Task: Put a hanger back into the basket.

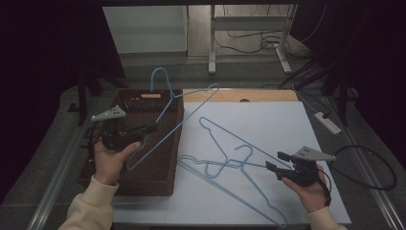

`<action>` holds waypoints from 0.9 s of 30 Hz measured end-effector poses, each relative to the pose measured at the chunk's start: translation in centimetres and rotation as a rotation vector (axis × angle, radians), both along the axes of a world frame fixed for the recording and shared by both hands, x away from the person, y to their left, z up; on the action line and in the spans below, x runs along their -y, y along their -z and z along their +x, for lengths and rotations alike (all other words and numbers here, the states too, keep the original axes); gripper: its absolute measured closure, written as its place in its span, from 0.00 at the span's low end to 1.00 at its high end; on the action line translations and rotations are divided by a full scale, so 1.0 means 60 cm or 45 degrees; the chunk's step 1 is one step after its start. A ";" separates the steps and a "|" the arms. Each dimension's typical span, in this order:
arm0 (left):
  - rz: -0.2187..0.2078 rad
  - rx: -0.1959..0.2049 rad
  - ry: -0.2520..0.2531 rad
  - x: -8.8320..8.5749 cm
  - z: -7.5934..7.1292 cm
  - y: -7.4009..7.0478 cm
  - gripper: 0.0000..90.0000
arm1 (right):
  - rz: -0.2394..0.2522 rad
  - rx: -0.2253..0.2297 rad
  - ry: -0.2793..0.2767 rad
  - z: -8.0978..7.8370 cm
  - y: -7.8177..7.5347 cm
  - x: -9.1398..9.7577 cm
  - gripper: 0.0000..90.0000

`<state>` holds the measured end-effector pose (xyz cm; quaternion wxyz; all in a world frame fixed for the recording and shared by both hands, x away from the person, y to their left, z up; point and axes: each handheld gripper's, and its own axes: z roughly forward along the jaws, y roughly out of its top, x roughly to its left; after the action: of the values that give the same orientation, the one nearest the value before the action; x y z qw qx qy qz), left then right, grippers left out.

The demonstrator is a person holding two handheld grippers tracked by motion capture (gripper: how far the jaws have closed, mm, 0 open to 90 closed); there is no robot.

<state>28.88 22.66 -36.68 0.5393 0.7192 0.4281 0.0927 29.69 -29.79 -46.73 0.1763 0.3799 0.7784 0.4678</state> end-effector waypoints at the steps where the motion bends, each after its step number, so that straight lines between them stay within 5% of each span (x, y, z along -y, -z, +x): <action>1: 0.002 0.002 -0.008 -0.006 -0.001 0.001 0.97 | 0.000 0.000 -0.001 0.000 0.000 0.000 0.41; 27: 0.061 -0.024 -0.128 -0.129 -0.018 0.032 0.97 | -0.010 -0.022 0.009 0.003 0.005 -0.002 0.41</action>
<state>27.80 30.39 -38.62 0.5127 0.7102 0.4664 0.1232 29.87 -29.69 -47.01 0.1726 0.3859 0.7804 0.4608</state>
